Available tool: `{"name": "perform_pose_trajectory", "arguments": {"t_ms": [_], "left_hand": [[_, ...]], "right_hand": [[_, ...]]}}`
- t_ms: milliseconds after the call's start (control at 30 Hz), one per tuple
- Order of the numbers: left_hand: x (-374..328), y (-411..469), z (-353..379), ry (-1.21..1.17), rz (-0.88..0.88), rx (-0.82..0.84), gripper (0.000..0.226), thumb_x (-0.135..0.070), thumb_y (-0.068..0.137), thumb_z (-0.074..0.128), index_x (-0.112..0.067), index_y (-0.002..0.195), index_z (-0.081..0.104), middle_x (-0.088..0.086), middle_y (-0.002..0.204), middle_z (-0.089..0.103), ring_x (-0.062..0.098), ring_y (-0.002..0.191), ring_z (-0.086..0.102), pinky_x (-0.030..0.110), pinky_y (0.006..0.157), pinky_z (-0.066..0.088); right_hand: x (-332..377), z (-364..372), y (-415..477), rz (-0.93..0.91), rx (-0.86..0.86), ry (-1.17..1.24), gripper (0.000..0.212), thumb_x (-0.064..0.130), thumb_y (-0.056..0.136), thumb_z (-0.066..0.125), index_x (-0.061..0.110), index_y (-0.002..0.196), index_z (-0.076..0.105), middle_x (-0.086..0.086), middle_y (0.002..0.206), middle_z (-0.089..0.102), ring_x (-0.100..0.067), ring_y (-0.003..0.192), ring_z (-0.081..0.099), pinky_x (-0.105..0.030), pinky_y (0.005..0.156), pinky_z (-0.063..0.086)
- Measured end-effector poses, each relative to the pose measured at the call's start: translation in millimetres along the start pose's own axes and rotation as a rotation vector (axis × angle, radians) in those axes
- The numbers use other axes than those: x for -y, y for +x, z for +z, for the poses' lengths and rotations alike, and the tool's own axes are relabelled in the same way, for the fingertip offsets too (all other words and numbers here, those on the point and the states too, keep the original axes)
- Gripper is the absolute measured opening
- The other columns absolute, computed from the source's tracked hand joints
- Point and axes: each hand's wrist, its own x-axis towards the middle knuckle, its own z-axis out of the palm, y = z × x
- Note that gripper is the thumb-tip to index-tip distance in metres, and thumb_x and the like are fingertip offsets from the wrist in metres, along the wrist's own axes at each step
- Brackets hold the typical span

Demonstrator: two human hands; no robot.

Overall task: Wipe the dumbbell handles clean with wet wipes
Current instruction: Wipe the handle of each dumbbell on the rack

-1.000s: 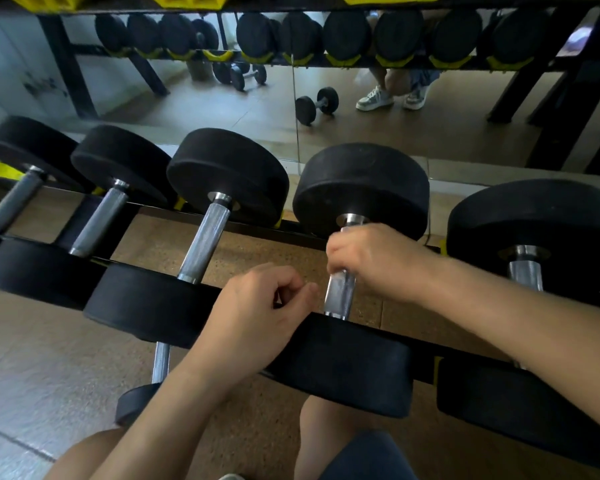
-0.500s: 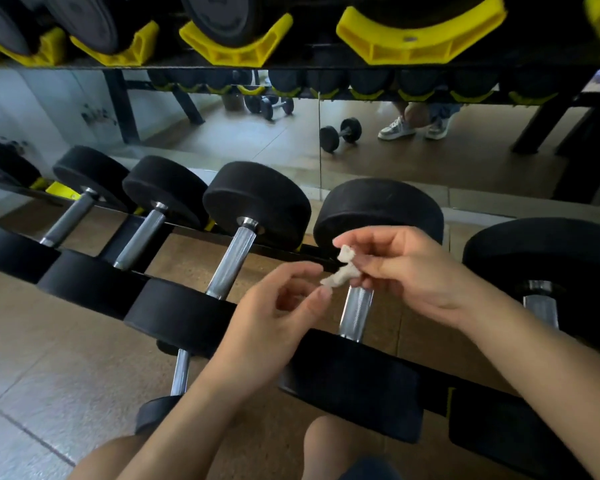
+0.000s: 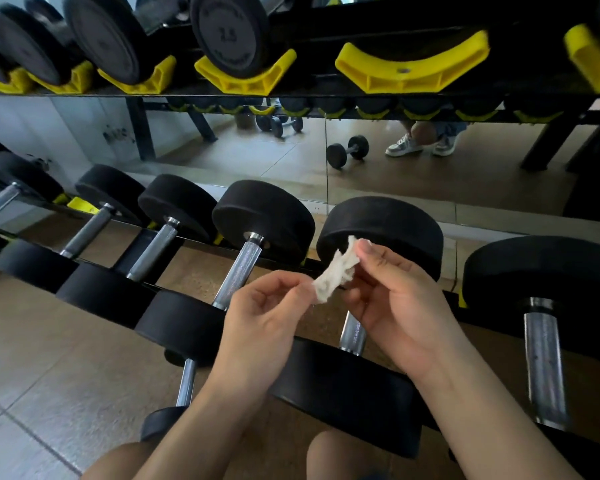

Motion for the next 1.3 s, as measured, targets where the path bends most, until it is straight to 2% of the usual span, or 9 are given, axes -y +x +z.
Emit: {"name": "perform_pose_trajectory", "arguments": {"t_ms": [67,200,400,567,667,900,1100,1200,1300], "left_hand": [[0,1,-4,0.013,-0.011,-0.01,0.013,-0.012,0.089,0.063,-0.018,0.086,0.074,0.002,0.089,0.072,0.01,0.087,0.066,0.028,0.079,0.047],[-15,-3,-7,0.024,0.053,0.12,0.029,-0.041,0.083,0.067,-0.016,0.096,0.072,0.003,0.089,0.074,0.016,0.086,0.07,0.025,0.074,0.054],[-22,9,-21,-0.054,-0.102,0.188,0.025,-0.029,0.068,0.074,-0.013,0.086,0.078,0.013,0.088,0.075,0.028,0.08,0.068,0.04,0.079,0.053],[-30,19,-52,-0.056,-0.098,0.176,0.017,-0.021,0.072,0.067,-0.01,0.081,0.076,0.011,0.083,0.072,0.018,0.074,0.065,0.027,0.069,0.056],[-28,25,-72,-0.116,-0.083,0.069,0.013,-0.018,0.078,0.062,-0.01,0.08,0.073,0.008,0.078,0.069,0.01,0.067,0.064,0.019,0.06,0.054],[-6,42,-133,-0.419,-0.133,0.06,0.015,0.005,0.082,0.058,-0.009,0.084,0.061,0.009,0.083,0.064,0.02,0.077,0.065,0.027,0.066,0.056],[23,82,-162,-0.095,-0.078,0.062,0.021,0.005,0.083,0.067,-0.013,0.082,0.076,0.011,0.078,0.072,0.02,0.071,0.063,0.029,0.07,0.053],[43,104,-171,0.142,0.037,0.166,0.027,-0.002,0.082,0.072,-0.021,0.101,0.076,-0.003,0.068,0.07,0.008,0.063,0.059,0.022,0.062,0.05],[60,127,-176,0.279,0.118,0.253,0.041,-0.005,0.078,0.077,-0.027,0.112,0.071,0.009,0.079,0.072,0.007,0.061,0.058,0.023,0.066,0.054]], "right_hand": [[-3,5,-1,-0.065,-0.018,-0.051,0.018,0.018,0.075,0.068,0.002,0.08,0.064,-0.006,0.064,0.061,-0.013,0.055,0.054,-0.02,0.048,0.046],[-7,11,-1,-0.212,-0.046,-0.36,0.038,0.028,0.069,0.075,-0.004,0.088,0.065,-0.007,0.065,0.064,-0.017,0.056,0.06,-0.028,0.053,0.051],[3,14,13,-0.056,0.18,-0.345,0.025,0.029,0.06,0.074,0.012,0.078,0.075,-0.009,0.07,0.067,-0.017,0.061,0.056,-0.027,0.057,0.046],[16,21,28,0.127,0.373,-0.462,0.029,0.018,0.069,0.069,0.002,0.093,0.072,-0.008,0.068,0.063,-0.009,0.052,0.049,-0.013,0.044,0.041],[14,34,41,0.167,0.376,-0.538,0.023,0.014,0.071,0.067,0.001,0.09,0.072,-0.011,0.069,0.062,-0.01,0.053,0.049,-0.013,0.045,0.042],[-37,82,75,0.022,0.31,-0.935,0.013,0.01,0.088,0.065,0.018,0.083,0.074,0.001,0.078,0.072,-0.009,0.072,0.062,-0.019,0.058,0.043],[-79,107,109,0.179,0.224,-0.542,0.02,0.014,0.094,0.058,0.001,0.104,0.07,-0.009,0.083,0.07,-0.017,0.075,0.065,-0.022,0.064,0.056],[-91,109,125,0.193,0.322,-0.675,0.028,0.016,0.09,0.062,0.003,0.114,0.068,-0.011,0.098,0.07,-0.017,0.088,0.066,-0.026,0.078,0.057],[-102,109,143,0.097,0.243,-0.865,0.021,0.002,0.089,0.061,0.005,0.108,0.069,-0.009,0.09,0.069,-0.012,0.076,0.063,-0.024,0.066,0.051]]}}
